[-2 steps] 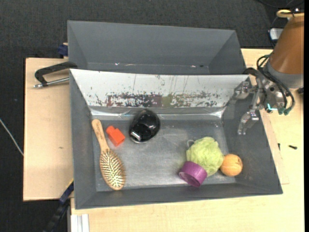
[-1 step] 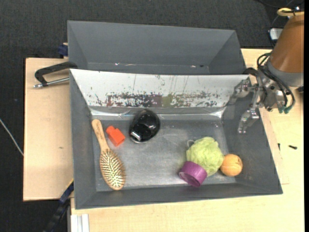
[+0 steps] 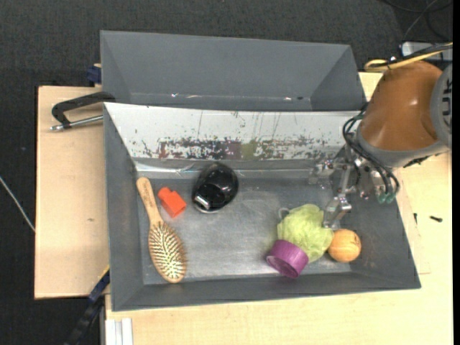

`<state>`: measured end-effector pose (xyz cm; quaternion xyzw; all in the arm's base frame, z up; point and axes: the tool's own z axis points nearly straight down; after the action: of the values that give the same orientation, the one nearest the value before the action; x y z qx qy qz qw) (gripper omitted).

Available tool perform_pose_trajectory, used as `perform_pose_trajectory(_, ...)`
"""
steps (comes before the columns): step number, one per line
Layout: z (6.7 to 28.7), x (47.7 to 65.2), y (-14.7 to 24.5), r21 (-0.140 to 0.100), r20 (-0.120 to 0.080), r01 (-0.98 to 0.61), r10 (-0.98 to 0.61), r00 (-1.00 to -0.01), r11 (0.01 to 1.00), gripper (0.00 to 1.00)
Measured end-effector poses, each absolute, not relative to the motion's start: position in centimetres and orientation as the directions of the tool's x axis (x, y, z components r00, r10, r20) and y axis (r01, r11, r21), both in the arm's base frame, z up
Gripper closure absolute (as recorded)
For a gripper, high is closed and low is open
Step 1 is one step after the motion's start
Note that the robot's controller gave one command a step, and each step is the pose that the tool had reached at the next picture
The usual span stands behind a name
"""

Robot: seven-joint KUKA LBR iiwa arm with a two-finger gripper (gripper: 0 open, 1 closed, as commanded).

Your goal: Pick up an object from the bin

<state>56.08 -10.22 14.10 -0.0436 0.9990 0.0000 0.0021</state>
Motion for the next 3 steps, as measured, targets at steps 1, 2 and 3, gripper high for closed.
perform_pose_trajectory(1, 14.9, 55.3, -6.2, 0.0, -0.001, -0.03, -0.03, -1.0, 1.0, 0.0)
perform_pose_trajectory(2, 14.6, 54.8, -5.5, 0.0, -0.005, -0.08, -0.08, -0.997, 0.997, 0.0)
perform_pose_trajectory(3, 7.3, 50.8, -4.3, -0.002, 0.001, -0.021, -0.021, -1.0, 1.0, 0.0)
